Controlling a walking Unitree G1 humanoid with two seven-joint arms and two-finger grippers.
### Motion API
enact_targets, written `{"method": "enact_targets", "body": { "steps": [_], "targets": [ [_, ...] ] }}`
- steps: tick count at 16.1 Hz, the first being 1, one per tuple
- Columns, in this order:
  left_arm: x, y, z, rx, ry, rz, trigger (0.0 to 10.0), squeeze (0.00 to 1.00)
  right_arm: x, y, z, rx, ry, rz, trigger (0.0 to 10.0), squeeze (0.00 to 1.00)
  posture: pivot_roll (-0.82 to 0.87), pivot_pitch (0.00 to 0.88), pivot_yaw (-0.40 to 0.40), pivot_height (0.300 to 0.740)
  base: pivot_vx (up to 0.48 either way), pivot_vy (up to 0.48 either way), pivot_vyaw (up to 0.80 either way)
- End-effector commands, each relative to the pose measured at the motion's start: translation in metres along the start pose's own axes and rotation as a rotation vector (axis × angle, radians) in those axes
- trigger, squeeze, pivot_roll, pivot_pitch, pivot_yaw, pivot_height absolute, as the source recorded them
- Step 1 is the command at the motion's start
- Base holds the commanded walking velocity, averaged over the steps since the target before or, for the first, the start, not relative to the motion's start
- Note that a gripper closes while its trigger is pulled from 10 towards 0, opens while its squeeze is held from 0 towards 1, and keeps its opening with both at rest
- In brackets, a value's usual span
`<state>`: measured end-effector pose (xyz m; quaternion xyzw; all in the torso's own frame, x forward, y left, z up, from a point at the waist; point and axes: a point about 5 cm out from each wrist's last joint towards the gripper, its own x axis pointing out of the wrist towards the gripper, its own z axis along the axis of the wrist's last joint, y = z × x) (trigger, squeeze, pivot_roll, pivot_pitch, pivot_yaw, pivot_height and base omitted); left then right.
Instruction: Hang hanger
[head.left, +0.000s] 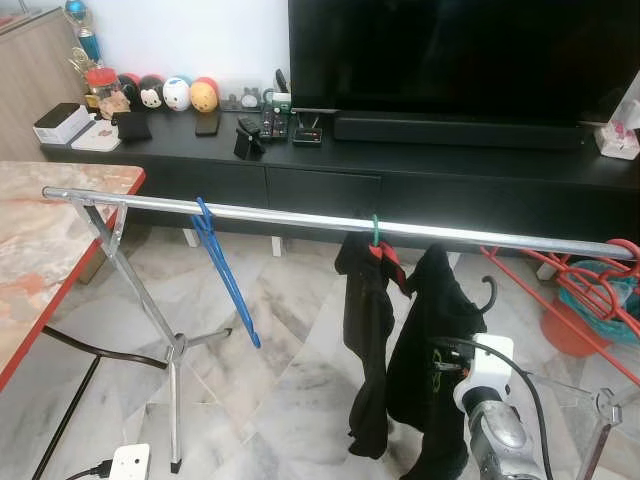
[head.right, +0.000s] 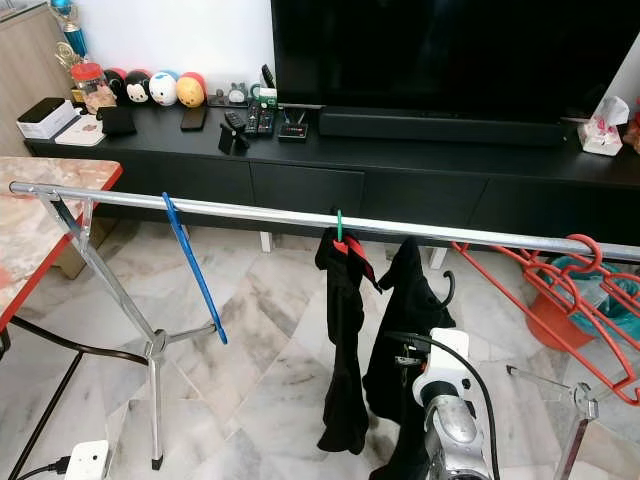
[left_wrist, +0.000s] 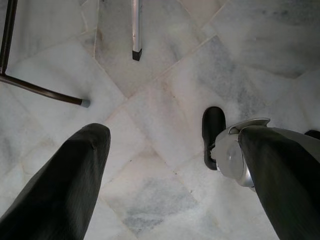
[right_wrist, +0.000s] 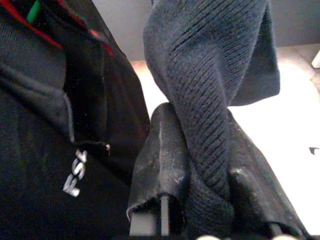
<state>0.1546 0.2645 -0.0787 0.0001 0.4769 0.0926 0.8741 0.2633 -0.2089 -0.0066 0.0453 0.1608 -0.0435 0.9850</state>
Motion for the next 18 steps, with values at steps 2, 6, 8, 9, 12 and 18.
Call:
{"method": "enact_targets", "body": {
  "steps": [2, 6, 8, 9, 12, 18],
  "targets": [
    [-0.001, 0.004, -0.004, 0.019, 0.014, 0.007, 10.0, 0.00, 0.007, -0.003, 0.019, 0.004, -0.072, -0.024, 10.0, 0.00, -0.02, 0.000, 0.016, 0.719, -0.322, 0.000, 0.00],
    [-0.001, 0.004, -0.003, 0.021, 0.012, 0.003, 10.0, 0.00, 0.010, -0.002, 0.023, 0.006, -0.082, -0.028, 10.0, 0.00, -0.02, 0.000, 0.020, 0.719, -0.324, 0.000, 0.00],
    [-0.001, 0.004, -0.002, 0.020, 0.010, 0.002, 10.0, 0.00, 0.011, -0.002, 0.025, 0.007, -0.089, -0.031, 10.0, 0.00, -0.02, 0.000, 0.020, 0.719, -0.337, 0.000, 0.00],
    [-0.001, 0.004, -0.002, 0.019, 0.009, 0.002, 10.0, 0.00, 0.011, -0.002, 0.025, 0.009, -0.090, -0.032, 10.0, 0.00, -0.02, 0.000, 0.020, 0.719, -0.360, 0.000, 0.00],
    [-0.001, 0.003, -0.002, 0.017, 0.006, 0.001, 10.0, 0.00, 0.013, -0.002, 0.027, 0.006, -0.091, -0.032, 10.0, 0.00, -0.01, 0.000, 0.020, 0.719, -0.369, 0.000, 0.00],
    [-0.001, 0.003, -0.001, 0.014, 0.004, 0.000, 10.0, 0.00, 0.014, -0.001, 0.029, 0.005, -0.090, -0.037, 10.0, 0.00, -0.01, 0.000, 0.018, 0.719, -0.369, 0.000, 0.00]
  ]
}}
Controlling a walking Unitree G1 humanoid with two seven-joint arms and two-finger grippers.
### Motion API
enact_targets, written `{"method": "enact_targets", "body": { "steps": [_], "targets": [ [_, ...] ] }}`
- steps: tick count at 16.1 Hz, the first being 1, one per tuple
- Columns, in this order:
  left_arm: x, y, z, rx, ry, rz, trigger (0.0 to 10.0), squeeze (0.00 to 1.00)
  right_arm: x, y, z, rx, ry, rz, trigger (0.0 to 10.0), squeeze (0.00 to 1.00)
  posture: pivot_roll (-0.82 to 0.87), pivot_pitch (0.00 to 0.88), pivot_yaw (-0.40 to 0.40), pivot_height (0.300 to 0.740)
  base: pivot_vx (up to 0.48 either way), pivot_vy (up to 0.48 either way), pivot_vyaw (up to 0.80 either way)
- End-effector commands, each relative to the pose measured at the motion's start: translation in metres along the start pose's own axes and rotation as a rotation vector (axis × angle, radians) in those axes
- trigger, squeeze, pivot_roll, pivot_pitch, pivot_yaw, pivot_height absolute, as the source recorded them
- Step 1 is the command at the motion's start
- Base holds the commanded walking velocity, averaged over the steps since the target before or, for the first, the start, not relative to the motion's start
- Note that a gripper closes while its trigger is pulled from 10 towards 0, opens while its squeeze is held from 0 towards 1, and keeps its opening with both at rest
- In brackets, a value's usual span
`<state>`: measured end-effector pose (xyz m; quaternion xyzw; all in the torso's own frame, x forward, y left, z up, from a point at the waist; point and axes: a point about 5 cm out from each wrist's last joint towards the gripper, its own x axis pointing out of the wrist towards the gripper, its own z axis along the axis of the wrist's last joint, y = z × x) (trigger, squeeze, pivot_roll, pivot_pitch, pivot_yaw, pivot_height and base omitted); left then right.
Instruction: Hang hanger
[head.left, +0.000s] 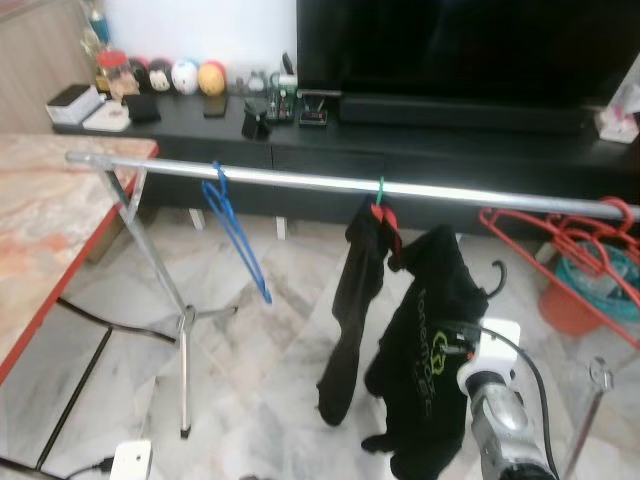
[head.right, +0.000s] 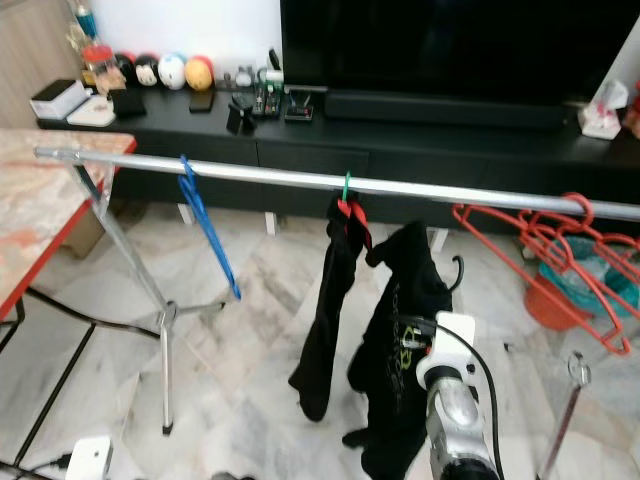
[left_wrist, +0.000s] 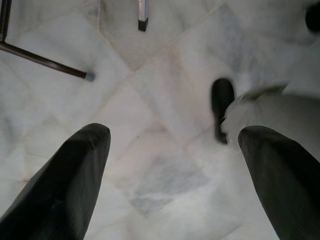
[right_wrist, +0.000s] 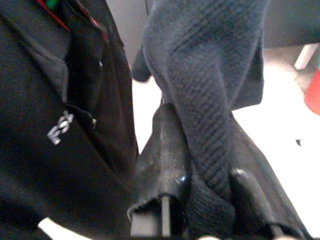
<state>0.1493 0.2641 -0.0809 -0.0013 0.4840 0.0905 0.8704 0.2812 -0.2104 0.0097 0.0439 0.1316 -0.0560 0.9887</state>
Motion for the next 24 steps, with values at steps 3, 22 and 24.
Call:
{"method": "enact_targets", "body": {
  "steps": [3, 22, 24],
  "targets": [
    [0.0002, 0.0021, 0.0043, 0.011, -0.013, 0.004, 10.0, 0.00, 0.0034, -0.0012, 0.0079, 0.002, -0.031, -0.013, 10.0, 0.00, -0.01, 0.000, 0.017, 0.719, -0.369, 0.000, 0.00],
    [0.0003, 0.0015, 0.0044, 0.008, -0.016, 0.001, 10.0, 0.00, 0.0050, 0.0026, 0.0079, 0.000, -0.023, -0.013, 10.0, 0.00, -0.01, 0.000, 0.014, 0.719, -0.370, 0.000, 0.00],
    [0.0002, 0.0016, 0.0043, 0.008, -0.016, 0.002, 10.0, 0.00, 0.0050, 0.0028, 0.0075, -0.001, -0.020, -0.014, 10.0, 0.00, -0.01, 0.000, 0.014, 0.719, -0.371, 0.000, 0.00]
  ]
}}
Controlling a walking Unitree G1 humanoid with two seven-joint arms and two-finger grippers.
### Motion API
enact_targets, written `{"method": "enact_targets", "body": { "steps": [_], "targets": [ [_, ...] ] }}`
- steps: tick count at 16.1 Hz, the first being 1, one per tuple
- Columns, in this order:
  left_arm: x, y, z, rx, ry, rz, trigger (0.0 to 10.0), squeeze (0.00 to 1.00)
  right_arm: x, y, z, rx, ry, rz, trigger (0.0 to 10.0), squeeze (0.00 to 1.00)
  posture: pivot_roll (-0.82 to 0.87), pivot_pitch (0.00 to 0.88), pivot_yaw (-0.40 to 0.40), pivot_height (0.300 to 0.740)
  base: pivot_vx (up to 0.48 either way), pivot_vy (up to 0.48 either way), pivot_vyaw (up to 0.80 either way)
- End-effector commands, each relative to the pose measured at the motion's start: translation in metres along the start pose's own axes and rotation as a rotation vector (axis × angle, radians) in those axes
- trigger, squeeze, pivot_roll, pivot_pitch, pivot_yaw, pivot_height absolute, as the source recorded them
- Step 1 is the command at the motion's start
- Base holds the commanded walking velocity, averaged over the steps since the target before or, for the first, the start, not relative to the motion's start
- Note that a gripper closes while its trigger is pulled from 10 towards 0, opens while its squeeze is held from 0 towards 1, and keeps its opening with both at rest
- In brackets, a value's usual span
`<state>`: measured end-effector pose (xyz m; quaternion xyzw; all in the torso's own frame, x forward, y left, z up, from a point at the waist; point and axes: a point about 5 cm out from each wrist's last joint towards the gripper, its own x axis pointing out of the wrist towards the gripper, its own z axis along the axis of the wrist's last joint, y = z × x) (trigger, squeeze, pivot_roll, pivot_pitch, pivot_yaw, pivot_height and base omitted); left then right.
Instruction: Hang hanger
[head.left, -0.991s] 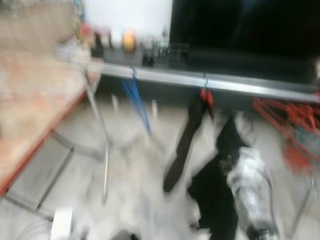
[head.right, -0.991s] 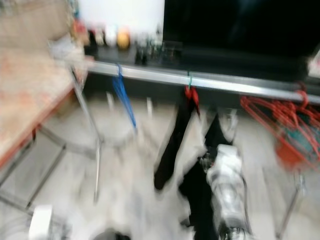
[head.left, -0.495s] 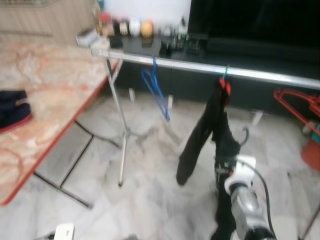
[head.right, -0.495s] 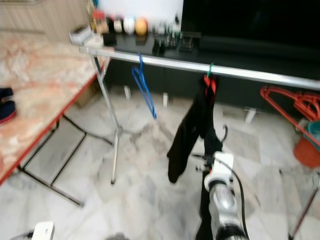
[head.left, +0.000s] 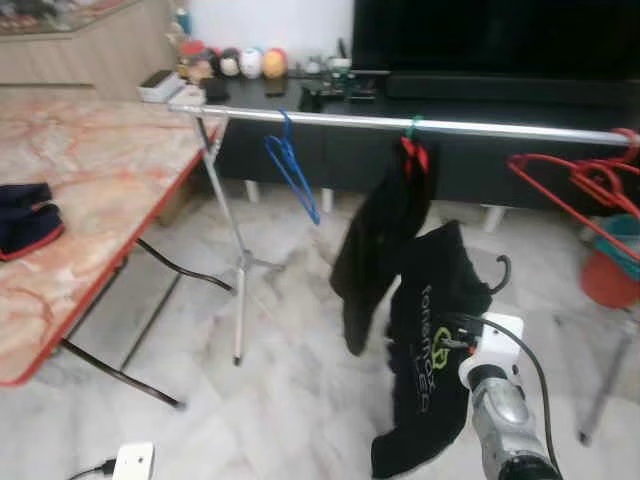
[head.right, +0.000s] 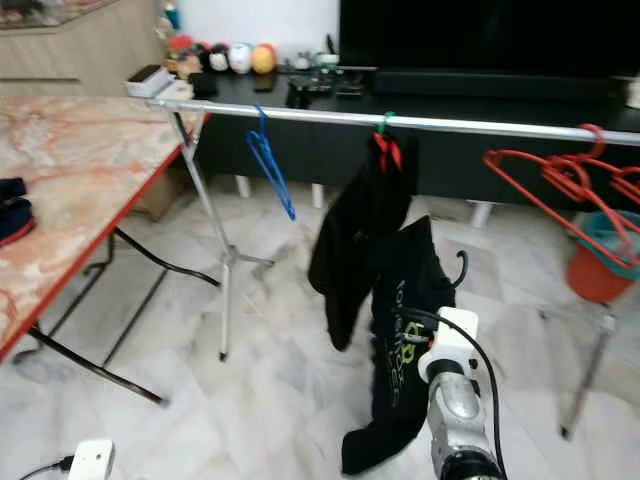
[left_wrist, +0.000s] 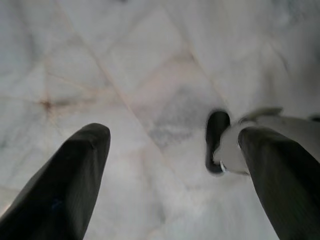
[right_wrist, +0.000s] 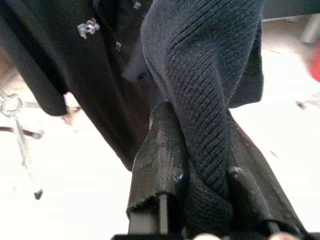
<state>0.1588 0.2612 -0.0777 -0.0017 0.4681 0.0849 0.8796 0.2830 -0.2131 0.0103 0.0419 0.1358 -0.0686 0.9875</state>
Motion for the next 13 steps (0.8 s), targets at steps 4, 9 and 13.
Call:
{"method": "enact_targets", "body": {
  "steps": [4, 9, 13],
  "targets": [
    [-0.0017, 0.0058, -0.0051, 0.007, 0.021, 0.014, 10.0, 0.00, 0.0036, 0.0046, 0.0059, -0.003, -0.020, -0.005, 10.0, 0.00, -0.01, 0.000, 0.014, 0.719, -0.369, 0.000, 0.00],
    [-0.0018, 0.0061, -0.0048, 0.006, 0.018, 0.015, 10.0, 0.00, 0.0038, 0.0018, 0.0061, 0.021, -0.018, -0.029, 10.0, 0.00, 0.00, 0.000, 0.013, 0.719, -0.356, 0.000, 0.00],
    [-0.0018, 0.0064, -0.0050, 0.016, 0.021, 0.023, 10.0, 0.00, 0.0037, -0.0016, 0.0051, 0.038, -0.009, -0.046, 10.0, 0.00, 0.00, 0.000, 0.011, 0.719, 0.000, 0.000, 0.00]
  ]
}}
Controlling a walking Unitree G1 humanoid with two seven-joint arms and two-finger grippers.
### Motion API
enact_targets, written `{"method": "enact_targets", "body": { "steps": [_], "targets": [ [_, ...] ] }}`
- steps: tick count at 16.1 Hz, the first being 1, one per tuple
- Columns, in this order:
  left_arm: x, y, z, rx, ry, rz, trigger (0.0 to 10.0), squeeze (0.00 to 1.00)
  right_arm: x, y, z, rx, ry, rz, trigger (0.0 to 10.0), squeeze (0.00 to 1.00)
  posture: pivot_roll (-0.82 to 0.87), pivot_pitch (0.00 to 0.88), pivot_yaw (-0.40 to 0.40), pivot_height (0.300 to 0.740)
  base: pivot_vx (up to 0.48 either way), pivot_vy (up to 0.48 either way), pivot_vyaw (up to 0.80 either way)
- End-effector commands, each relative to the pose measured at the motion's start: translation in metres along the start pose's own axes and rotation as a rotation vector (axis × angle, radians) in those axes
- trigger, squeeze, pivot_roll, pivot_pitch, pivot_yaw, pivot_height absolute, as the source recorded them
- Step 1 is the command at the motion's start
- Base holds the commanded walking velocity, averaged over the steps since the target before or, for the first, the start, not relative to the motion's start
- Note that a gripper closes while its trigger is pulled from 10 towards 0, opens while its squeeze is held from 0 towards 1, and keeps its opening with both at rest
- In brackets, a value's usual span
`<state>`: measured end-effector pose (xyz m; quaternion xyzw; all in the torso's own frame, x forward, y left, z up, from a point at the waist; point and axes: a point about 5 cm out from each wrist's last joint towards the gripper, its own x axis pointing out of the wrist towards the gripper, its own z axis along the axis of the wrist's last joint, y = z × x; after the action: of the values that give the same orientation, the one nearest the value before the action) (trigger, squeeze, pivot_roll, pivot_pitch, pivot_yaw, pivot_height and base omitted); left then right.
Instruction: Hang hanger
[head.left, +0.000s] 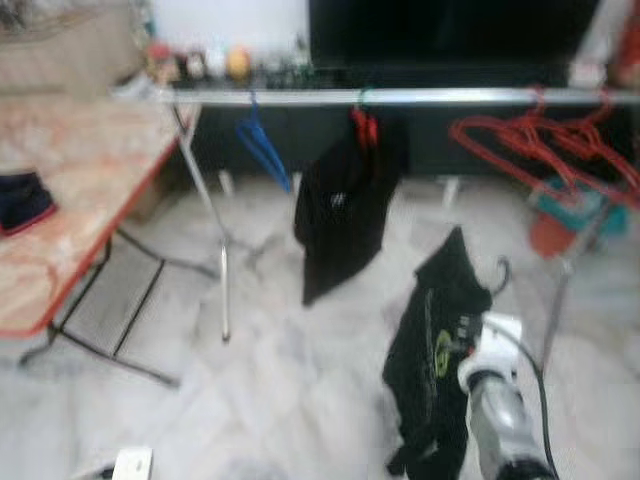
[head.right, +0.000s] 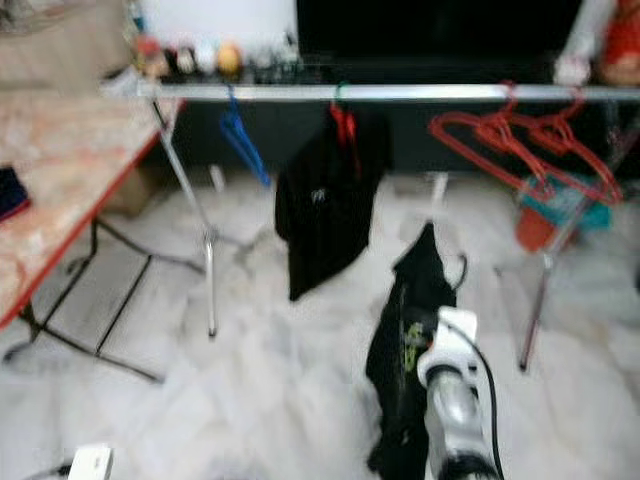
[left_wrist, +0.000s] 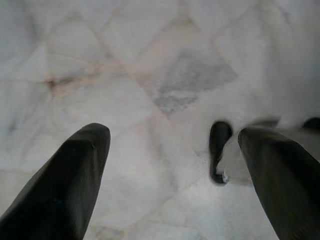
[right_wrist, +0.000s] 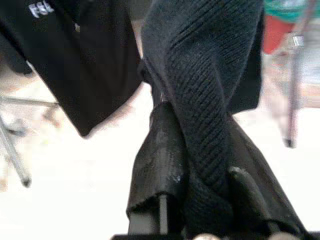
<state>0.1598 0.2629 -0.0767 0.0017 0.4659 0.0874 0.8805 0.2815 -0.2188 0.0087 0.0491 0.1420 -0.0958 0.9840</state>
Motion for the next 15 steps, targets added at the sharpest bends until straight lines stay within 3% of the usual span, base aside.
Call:
{"method": "enact_targets", "body": {
  "steps": [1, 15],
  "targets": [
    [-0.0018, 0.0048, -0.0066, 0.012, 0.027, 0.015, 10.0, 0.00, 0.0036, 0.0046, 0.0062, 0.021, -0.019, 0.006, 10.0, 0.00, 0.00, 0.000, 0.011, 0.719, 0.000, 0.000, 0.00],
    [-0.0013, 0.0040, -0.0048, 0.009, 0.022, 0.014, 10.0, 0.00, 0.0067, 0.0068, 0.0074, 0.012, 0.006, 0.040, 10.0, 0.00, 0.01, 0.000, 0.005, 0.719, 0.000, 0.000, 0.00]
  ]
}}
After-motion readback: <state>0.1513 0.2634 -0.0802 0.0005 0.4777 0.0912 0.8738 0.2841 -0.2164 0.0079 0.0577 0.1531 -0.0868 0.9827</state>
